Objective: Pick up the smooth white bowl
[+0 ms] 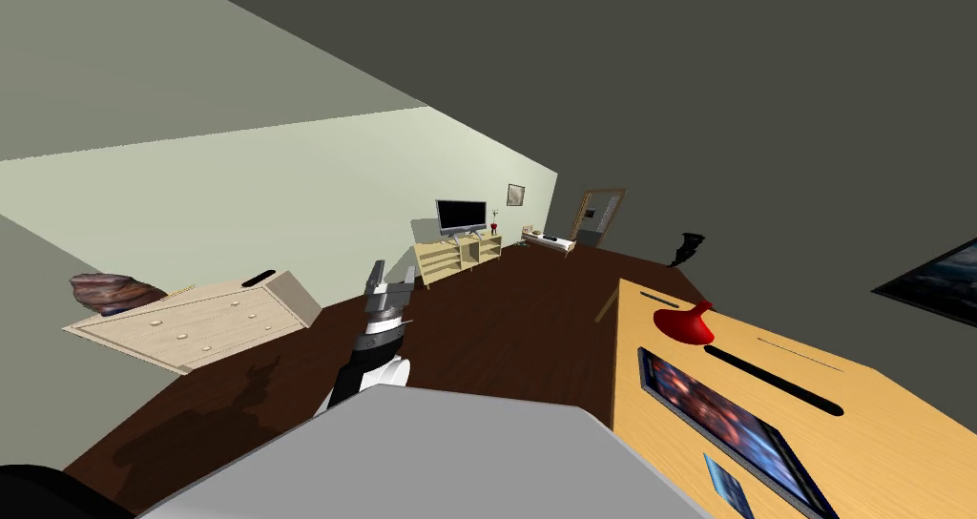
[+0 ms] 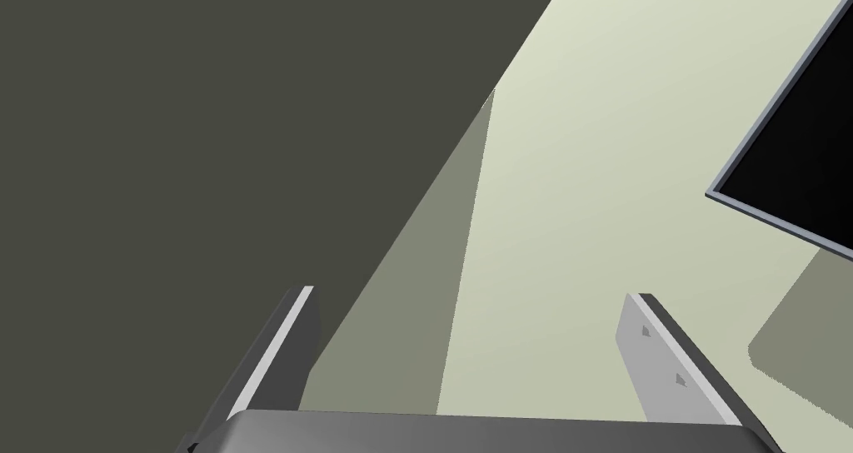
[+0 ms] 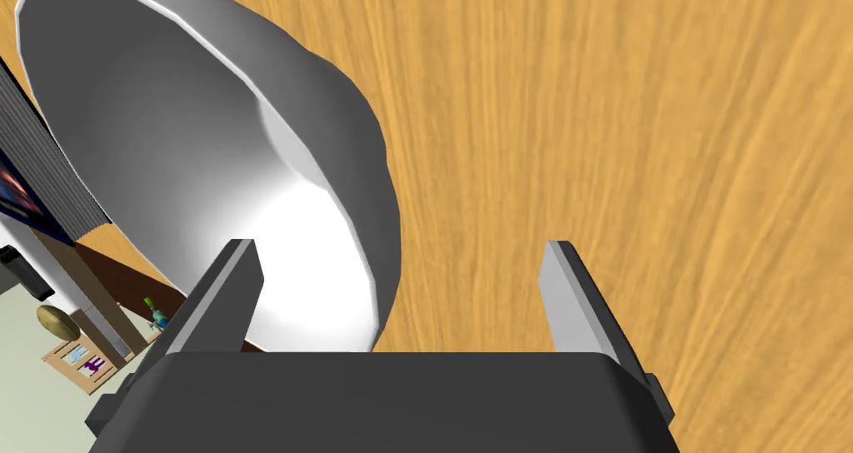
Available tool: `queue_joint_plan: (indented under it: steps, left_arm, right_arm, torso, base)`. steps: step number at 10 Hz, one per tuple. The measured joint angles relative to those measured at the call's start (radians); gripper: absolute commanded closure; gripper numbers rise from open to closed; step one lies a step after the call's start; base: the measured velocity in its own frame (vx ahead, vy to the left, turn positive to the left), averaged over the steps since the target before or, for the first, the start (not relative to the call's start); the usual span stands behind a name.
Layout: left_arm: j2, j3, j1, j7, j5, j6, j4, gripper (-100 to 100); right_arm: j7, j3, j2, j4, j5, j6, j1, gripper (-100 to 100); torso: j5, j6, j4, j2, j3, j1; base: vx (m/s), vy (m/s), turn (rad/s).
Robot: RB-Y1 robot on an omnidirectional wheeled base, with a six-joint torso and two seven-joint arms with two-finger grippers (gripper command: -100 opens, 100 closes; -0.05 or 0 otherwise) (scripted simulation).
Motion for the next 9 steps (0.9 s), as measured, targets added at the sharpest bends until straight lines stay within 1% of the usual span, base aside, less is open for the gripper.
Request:
queue_joint_plan:
  steps: [1, 5, 6, 7, 8, 9]
  left_arm:
    - [0.000, 0.000, 0.000, 0.000, 0.000, 0.000, 0.000, 0]
    - [0.000, 0.000, 0.000, 0.000, 0.000, 0.000, 0.000, 0]
    - [0.000, 0.000, 0.000, 0.000, 0.000, 0.000, 0.000, 0]
    - [0.000, 0.000, 0.000, 0.000, 0.000, 0.000, 0.000, 0]
    - [0.000, 0.000, 0.000, 0.000, 0.000, 0.000, 0.000, 0]
    - [0.000, 0.000, 0.000, 0.000, 0.000, 0.000, 0.000, 0]
  right_arm:
    - [-0.002, 0.002, 0.000, 0.002, 0.000, 0.004, -0.003, 100]
    - [-0.003, -0.003, -0.003, 0.000, 0.000, 0.007, -0.004, 100]
    - [-0.003, -0.003, -0.003, 0.000, -0.001, 0.007, -0.004, 0]
    - [-0.003, -0.003, -0.003, 0.000, -0.001, 0.007, -0.004, 100]
    - [0.000, -0.013, -0.003, -0.016, 0.000, -0.004, 0.015, 100]
    - [0.011, -0.034, 0.001, -0.025, -0.003, -0.025, 0.029, 100]
  torso:
    - [0.000, 0.000, 0.000, 0.000, 0.000, 0.000]
    - [-0.004, 0.001, -0.001, 0.000, 0.000, 0.000]
    - [-0.004, 0.001, -0.001, 0.000, 0.000, 0.000]
    - [-0.004, 0.001, -0.001, 0.000, 0.000, 0.000]
    - [-0.004, 0.003, -0.002, -0.001, -0.001, 0.000]
    - [-0.004, 0.002, -0.002, -0.001, -0.001, 0.000]
  base:
    - [0.000, 0.000, 0.000]
    - [0.000, 0.000, 0.000]
    - [0.000, 0.000, 0.000]
    - [0.023, -0.003, -0.088]
    - [0.027, -0.001, -0.090]
    - [0.007, 0.000, -0.019]
